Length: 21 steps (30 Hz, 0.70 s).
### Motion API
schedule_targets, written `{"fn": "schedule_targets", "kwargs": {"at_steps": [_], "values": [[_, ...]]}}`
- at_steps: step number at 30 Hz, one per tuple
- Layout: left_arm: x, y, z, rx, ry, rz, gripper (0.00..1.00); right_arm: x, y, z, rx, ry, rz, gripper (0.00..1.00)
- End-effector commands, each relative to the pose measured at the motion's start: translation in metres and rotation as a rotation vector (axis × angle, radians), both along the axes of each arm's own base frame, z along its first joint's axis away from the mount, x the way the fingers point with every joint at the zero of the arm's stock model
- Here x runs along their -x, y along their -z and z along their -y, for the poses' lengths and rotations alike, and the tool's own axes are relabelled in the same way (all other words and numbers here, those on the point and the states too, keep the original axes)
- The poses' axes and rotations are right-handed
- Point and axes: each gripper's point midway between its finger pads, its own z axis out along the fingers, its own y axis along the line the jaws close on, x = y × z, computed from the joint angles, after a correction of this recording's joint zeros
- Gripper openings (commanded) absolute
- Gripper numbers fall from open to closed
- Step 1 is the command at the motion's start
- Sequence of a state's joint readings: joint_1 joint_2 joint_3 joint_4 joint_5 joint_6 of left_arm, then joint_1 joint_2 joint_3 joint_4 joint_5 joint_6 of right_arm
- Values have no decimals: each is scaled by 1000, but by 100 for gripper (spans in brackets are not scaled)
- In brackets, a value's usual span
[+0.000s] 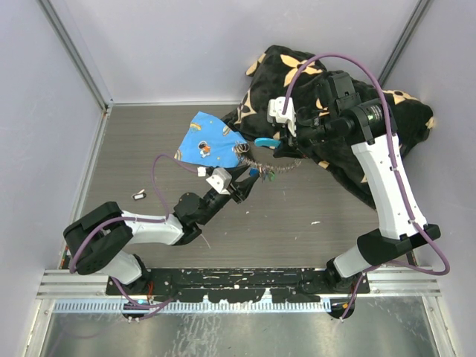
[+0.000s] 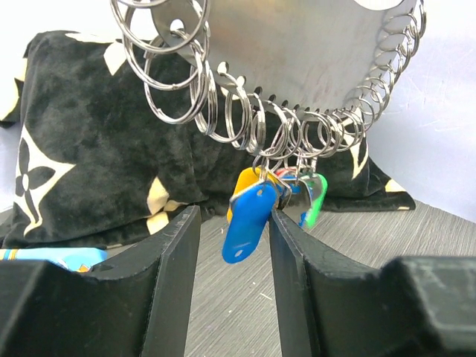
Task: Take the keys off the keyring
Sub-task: Pick up the key from the keyring.
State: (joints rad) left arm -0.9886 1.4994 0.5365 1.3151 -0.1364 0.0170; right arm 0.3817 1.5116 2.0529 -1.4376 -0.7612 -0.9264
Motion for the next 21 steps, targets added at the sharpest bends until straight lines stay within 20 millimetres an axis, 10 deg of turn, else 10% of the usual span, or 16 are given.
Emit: {"fn": "schedule_targets", "kwargs": {"at_steps": [1,21], "values": [[-4,-28,-3,62,-40,54,44,13,-33,-1,-78,-30,96,1],[-11,-35,-4,78,-75,49,36,13,-33,1,-85,-22,93,1]]}}
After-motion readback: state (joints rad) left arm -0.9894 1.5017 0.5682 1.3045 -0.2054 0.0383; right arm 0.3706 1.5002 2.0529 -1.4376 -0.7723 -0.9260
